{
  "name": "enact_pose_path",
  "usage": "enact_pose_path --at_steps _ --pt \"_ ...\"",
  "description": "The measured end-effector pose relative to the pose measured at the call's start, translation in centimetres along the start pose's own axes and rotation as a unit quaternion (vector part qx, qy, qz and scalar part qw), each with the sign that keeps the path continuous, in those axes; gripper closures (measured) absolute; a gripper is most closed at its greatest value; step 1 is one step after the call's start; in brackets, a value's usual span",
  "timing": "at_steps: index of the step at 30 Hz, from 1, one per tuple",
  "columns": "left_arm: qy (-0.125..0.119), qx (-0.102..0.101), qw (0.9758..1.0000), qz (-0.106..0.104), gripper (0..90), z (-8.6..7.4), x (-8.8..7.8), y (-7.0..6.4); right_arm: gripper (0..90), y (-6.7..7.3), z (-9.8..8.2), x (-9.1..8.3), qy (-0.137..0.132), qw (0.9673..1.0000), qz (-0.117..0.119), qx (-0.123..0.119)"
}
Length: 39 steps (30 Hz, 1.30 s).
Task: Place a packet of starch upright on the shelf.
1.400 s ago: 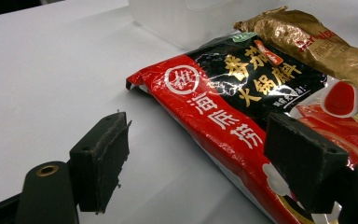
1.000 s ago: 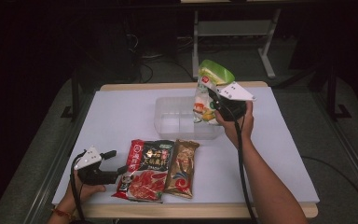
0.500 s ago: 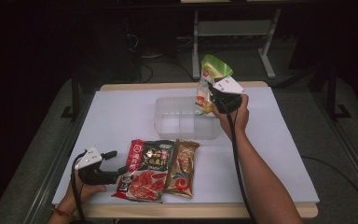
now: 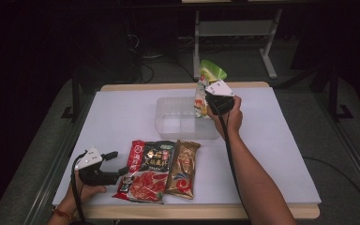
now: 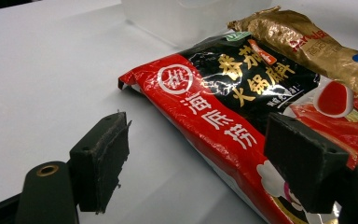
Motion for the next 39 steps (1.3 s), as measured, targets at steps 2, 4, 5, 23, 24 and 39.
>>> enact_pose_path --at_steps 2,4,5,23,24,39 --pt "0.000 0.001 1.0000 0.000 21.8 0.0 0.0 0.0 85.3 0.4 -0.4 -0.1 -0.008 1.0000 0.001 -0.001" --pt "0.000 0.001 1.0000 -0.001 21.8 0.0 0.0 0.0 85.3 0.5 -0.4 -0.2 -0.012 0.9999 0.002 0.004" --pt "0.001 0.001 1.0000 -0.001 21.8 0.0 0.1 0.0 85.3 0.5 -0.7 -0.5 -0.015 0.9998 0.004 0.009" --pt "0.006 0.004 1.0000 -0.002 21.8 0.0 0.2 -0.1 82.5 2.6 -3.9 -1.9 -0.005 0.9984 0.055 -0.007" --pt "0.006 0.004 1.0000 -0.001 21.8 0.0 0.2 -0.1 82.2 2.6 -4.0 -2.0 -0.005 0.9983 0.058 -0.009" --pt "0.008 0.004 1.0000 -0.001 21.8 -0.1 0.2 -0.1 83.1 3.4 -5.5 -2.6 0.013 0.9955 0.087 -0.034"
Point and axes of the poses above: each handheld gripper's, and its own axes: x roughly forward along the jaws, z roughly out of its top, y roughly to its left, the point moved 6 cm from there along x, roughly forward along the jaws, and after that the axes turned 9 degrees about -x, right-handed, at the moved point
